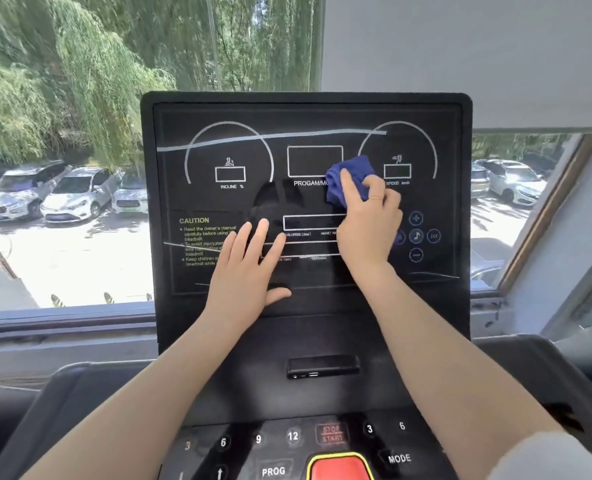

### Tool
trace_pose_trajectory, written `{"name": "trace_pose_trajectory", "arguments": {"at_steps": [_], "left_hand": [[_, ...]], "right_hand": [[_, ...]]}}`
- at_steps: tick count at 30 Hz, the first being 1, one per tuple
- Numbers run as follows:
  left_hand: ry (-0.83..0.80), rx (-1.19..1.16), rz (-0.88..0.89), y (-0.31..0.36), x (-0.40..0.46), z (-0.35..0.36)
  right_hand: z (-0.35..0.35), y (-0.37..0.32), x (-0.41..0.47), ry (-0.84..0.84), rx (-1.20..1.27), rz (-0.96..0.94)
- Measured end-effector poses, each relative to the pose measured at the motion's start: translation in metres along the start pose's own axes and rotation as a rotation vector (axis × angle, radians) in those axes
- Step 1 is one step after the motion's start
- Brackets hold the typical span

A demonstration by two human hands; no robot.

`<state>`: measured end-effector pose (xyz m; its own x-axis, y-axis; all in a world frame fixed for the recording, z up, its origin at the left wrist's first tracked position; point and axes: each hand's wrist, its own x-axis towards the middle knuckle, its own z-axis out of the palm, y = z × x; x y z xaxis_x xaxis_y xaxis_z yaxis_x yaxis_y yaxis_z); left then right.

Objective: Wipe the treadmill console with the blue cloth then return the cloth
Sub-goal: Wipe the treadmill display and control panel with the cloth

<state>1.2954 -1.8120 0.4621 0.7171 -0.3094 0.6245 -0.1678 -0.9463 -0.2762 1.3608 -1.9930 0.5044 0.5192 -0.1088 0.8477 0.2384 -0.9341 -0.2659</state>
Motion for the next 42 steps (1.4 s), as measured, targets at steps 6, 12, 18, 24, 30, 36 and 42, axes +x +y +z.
{"name": "trace_pose_trajectory", "arguments": {"at_steps": [6,12,18,24,30,36,42], "left_hand": [[0.178,-0.101,-0.004,-0.035,0.008,-0.02],[0.105,-0.044,-0.149,-0.061,0.022,-0.024],[0.008,0.038,-0.238,-0.067,0.026,-0.021],[0.043,0.006,-0.306,-0.067,0.025,-0.019],[0.039,-0.023,-0.324,-0.059,0.024,-0.021],[0.073,0.006,-0.302,-0.041,0.031,-0.029],[0.046,0.015,-0.311,-0.014,0.039,-0.035]], "right_hand": [[0.014,-0.063,-0.001,-0.046,0.062,-0.182],[0.021,-0.062,0.026,-0.036,0.006,-0.472],[0.008,-0.044,0.068,-0.161,-0.008,0.026],[0.033,-0.114,0.024,-0.042,0.062,-0.347],[0.028,-0.109,0.047,-0.084,-0.062,-0.526],[0.005,-0.051,0.084,-0.183,-0.086,-0.243],[-0.013,0.016,0.084,-0.206,-0.067,0.114]]}}
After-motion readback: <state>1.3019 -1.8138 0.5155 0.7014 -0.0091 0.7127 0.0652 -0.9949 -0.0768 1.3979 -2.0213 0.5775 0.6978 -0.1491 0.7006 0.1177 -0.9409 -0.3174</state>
